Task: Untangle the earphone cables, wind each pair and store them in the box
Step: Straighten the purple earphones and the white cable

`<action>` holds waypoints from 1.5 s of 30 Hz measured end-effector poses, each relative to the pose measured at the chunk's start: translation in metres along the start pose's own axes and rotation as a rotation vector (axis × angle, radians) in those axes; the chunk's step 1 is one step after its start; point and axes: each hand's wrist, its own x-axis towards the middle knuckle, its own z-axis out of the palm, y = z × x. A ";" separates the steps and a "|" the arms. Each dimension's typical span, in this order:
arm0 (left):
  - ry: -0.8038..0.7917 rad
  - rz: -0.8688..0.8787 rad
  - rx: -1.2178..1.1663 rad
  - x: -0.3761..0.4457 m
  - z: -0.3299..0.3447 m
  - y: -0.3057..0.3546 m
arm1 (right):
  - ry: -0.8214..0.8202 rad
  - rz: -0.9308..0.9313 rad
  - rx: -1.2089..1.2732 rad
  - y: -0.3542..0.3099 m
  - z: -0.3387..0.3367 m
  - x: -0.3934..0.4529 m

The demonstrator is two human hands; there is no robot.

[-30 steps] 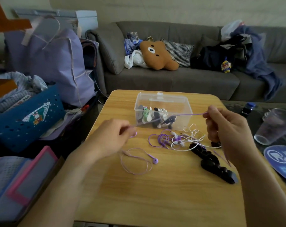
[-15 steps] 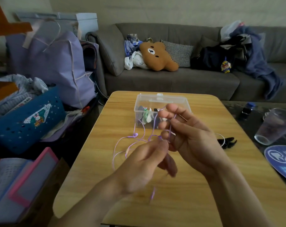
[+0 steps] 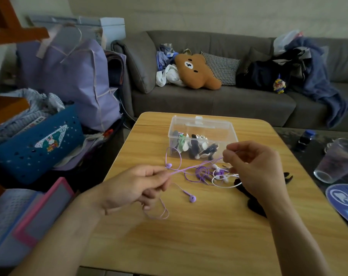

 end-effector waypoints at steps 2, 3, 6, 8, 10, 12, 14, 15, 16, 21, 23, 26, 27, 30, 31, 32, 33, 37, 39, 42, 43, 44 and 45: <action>-0.034 0.133 -0.285 -0.002 -0.009 0.003 | -0.048 -0.002 -0.110 0.001 0.003 -0.001; -0.024 0.202 -0.411 -0.001 -0.010 0.005 | -0.099 0.001 -0.134 0.001 0.006 -0.003; 0.146 0.340 -0.590 0.002 -0.004 0.013 | -0.363 -0.042 -0.236 -0.005 0.018 -0.011; 0.271 0.356 -0.666 0.007 0.002 0.016 | -0.602 -0.100 -0.352 -0.012 0.028 -0.019; 0.365 0.349 -0.701 0.011 0.004 0.016 | -0.787 -0.095 -0.393 -0.019 0.036 -0.027; 0.438 0.341 -0.671 0.013 0.004 0.013 | -0.874 -0.094 -0.419 -0.025 0.043 -0.035; 0.449 0.330 -0.627 0.015 0.004 0.012 | -0.905 -0.107 -0.471 -0.028 0.048 -0.041; 0.435 0.325 -0.615 0.016 0.004 0.010 | -0.907 -0.119 -0.507 -0.029 0.050 -0.045; 0.418 0.319 -0.600 0.016 0.004 0.009 | -0.908 -0.133 -0.536 -0.031 0.051 -0.048; 0.599 0.322 -0.058 0.018 0.008 -0.002 | -0.958 -0.173 -0.514 -0.051 0.047 -0.059; 0.603 0.319 0.043 0.019 0.010 -0.005 | -0.954 -0.165 -0.443 -0.062 0.039 -0.059; 0.505 0.245 0.085 0.017 0.012 -0.006 | -0.887 -0.180 -0.247 -0.076 0.028 -0.055; 0.463 0.217 0.087 0.018 0.013 -0.006 | -0.832 -0.218 -0.203 -0.078 0.026 -0.052; 0.428 0.166 -0.014 0.021 0.016 -0.009 | -0.667 -0.307 -0.140 -0.078 0.019 -0.045; 0.434 0.161 -0.041 0.024 0.016 -0.011 | -0.629 -0.317 -0.124 -0.077 0.017 -0.044; 0.442 0.156 -0.057 0.026 0.017 -0.011 | -0.607 -0.318 -0.117 -0.077 0.014 -0.042; 0.451 0.155 -0.074 0.028 0.018 -0.012 | -0.605 -0.310 -0.122 -0.077 0.011 -0.041; 0.396 0.157 -0.258 0.030 0.023 -0.009 | -0.786 -0.273 -0.091 -0.082 0.009 -0.042; 0.343 0.131 -0.383 0.030 0.023 -0.008 | -0.835 -0.298 -0.129 -0.081 0.010 -0.044; 0.352 0.106 -0.604 0.033 0.027 -0.006 | -0.879 -0.299 -0.201 -0.077 0.016 -0.049; 0.351 0.115 -0.630 0.033 0.029 -0.005 | -0.911 -0.287 -0.213 -0.075 0.017 -0.050; 0.341 0.132 -0.647 0.032 0.031 -0.005 | -0.943 -0.276 -0.229 -0.074 0.018 -0.050; 0.332 0.149 -0.621 0.032 0.032 -0.008 | -0.967 -0.270 -0.240 -0.074 0.018 -0.050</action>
